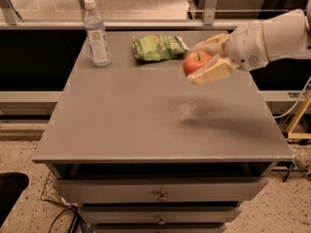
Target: Move apple near green jalapeno chip bag
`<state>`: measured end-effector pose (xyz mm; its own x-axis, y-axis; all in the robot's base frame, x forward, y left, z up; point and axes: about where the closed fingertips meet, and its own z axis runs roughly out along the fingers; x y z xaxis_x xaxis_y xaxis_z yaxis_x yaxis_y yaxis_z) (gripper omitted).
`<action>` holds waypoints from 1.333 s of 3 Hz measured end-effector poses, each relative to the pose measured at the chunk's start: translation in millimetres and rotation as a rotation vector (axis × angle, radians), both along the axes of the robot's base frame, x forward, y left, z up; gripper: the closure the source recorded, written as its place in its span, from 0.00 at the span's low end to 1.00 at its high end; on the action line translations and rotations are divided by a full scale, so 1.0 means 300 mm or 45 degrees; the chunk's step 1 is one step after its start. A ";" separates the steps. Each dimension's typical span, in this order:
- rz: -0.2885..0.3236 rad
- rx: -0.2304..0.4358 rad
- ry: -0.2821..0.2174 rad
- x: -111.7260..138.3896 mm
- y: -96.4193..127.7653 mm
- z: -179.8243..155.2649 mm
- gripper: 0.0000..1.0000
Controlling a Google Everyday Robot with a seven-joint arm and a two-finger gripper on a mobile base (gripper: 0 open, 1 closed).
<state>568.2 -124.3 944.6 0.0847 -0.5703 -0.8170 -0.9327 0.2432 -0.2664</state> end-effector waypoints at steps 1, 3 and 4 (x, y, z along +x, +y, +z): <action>-0.051 0.005 0.000 0.187 -0.097 -0.008 1.00; -0.088 0.081 0.043 0.465 -0.179 -0.065 1.00; -0.126 0.084 -0.032 0.550 -0.212 -0.012 1.00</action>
Offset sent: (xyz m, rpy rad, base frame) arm 0.1808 -0.0964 0.0373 0.1147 -0.0715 -0.1330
